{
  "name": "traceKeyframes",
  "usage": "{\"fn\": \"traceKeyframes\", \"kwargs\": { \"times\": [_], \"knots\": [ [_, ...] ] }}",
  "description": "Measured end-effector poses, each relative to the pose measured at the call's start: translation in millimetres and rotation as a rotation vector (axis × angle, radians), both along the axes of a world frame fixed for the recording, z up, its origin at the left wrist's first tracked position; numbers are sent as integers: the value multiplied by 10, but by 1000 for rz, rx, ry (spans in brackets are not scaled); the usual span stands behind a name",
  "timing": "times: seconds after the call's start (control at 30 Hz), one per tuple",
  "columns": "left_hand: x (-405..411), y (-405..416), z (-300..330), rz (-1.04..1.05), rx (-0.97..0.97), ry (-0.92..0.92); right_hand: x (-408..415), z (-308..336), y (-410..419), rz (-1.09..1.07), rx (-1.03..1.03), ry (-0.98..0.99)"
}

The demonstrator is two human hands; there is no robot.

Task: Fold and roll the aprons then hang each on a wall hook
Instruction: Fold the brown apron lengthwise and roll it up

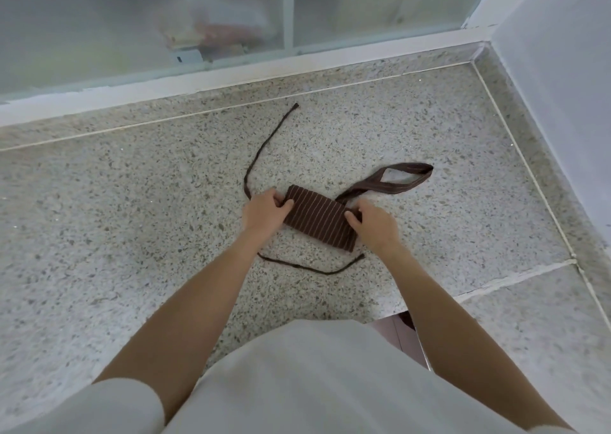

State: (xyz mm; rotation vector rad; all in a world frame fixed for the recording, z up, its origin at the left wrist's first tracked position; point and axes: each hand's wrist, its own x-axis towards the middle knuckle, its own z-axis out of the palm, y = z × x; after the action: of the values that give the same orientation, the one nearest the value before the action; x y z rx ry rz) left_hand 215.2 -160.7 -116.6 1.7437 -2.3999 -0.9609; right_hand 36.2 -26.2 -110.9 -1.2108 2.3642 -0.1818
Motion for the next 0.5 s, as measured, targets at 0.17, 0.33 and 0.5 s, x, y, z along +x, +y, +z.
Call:
{"fn": "traceKeyframes", "kwargs": {
  "times": [0.17, 0.33, 0.5],
  "knots": [
    [147, 144, 123, -455, -395, 170, 428, -44, 195, 44, -8, -114],
    [183, 375, -100, -776, -201, -102, 647, -84, 273, 74, -5, -149],
    [104, 347, -247, -804, -142, -238, 533, -40, 227, 152, -156, -88]
  ]
}}
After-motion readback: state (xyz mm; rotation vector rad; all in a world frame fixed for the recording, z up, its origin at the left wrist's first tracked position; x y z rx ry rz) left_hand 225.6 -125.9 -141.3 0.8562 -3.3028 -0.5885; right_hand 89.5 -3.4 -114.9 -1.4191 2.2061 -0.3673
